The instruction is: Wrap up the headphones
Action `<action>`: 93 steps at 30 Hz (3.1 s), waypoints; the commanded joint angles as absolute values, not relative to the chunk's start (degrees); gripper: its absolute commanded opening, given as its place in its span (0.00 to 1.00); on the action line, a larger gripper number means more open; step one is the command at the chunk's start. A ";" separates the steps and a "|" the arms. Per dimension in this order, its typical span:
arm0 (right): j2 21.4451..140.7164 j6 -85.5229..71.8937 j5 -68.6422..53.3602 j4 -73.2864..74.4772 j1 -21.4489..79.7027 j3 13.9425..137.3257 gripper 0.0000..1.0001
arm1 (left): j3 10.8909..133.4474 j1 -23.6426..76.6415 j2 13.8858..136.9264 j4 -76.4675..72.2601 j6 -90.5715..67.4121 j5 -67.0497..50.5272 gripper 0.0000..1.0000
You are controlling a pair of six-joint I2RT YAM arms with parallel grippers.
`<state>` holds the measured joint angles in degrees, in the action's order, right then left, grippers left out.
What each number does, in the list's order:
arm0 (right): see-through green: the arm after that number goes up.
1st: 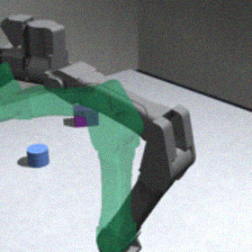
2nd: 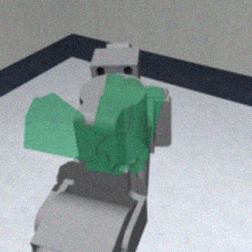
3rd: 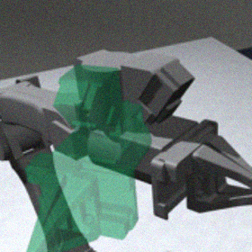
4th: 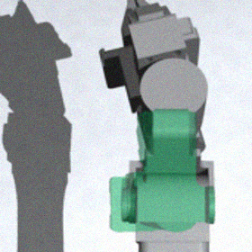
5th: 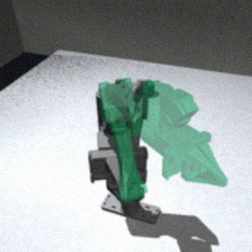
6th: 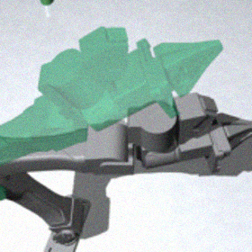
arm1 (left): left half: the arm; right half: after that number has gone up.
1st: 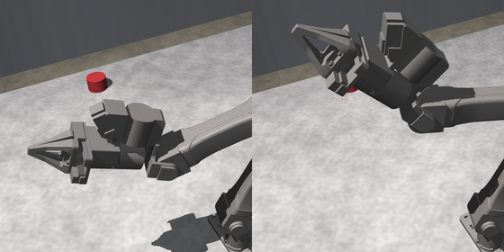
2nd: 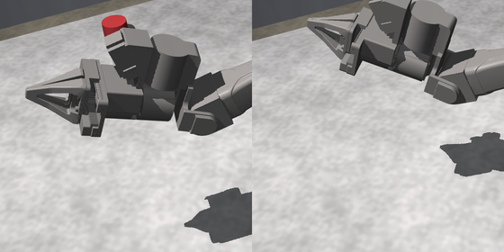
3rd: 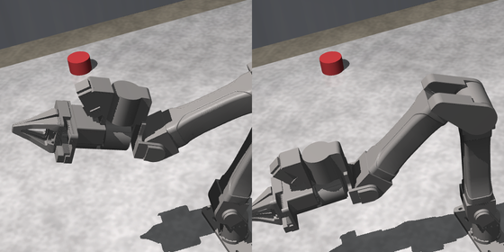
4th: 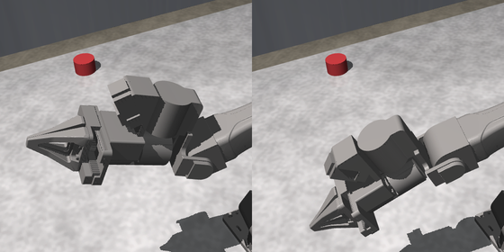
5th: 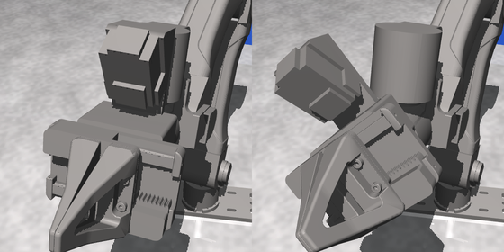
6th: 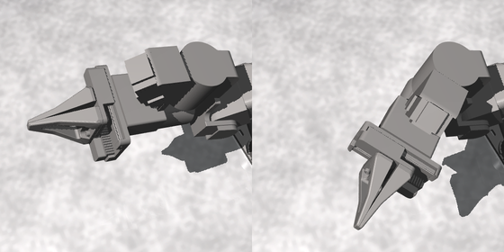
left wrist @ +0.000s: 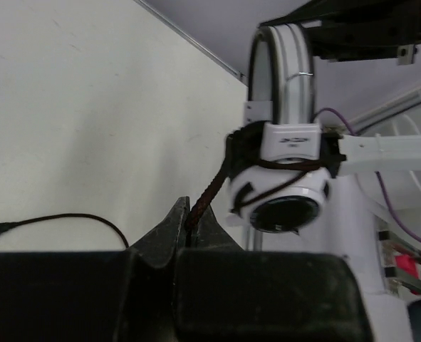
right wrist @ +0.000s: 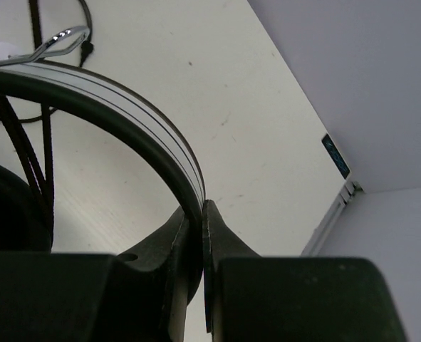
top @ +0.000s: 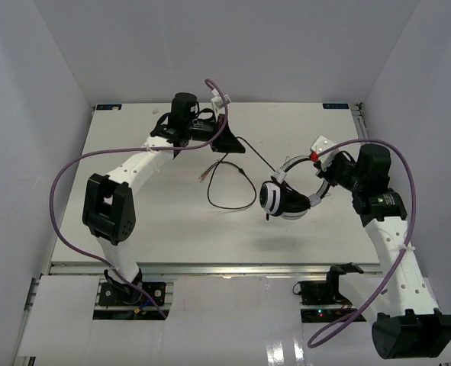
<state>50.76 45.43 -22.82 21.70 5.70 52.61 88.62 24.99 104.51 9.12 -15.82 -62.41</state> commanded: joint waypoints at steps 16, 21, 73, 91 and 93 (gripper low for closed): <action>69.70 -3.09 30.52 -1.17 21.53 66.19 0.08 | 70.67 41.99 89.07 -14.49 -48.42 -41.55 0.03; 72.81 -12.27 21.47 6.33 17.15 74.41 0.08 | 67.82 45.22 89.21 -16.07 -43.82 -34.62 0.26; 63.94 -22.03 -16.57 22.19 3.82 89.90 0.08 | 64.83 56.78 115.47 -49.39 0.62 -11.20 0.08; 67.54 -19.16 -10.81 23.20 2.27 87.54 0.08 | 47.40 58.92 100.52 -51.68 2.32 -23.25 0.00; 67.20 -19.02 -13.31 23.20 1.54 87.75 0.08 | 45.55 58.31 99.98 -51.80 3.62 -21.61 0.00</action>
<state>68.49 -17.71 -10.66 28.59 2.75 86.81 48.55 58.65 104.02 -51.44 0.87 -21.10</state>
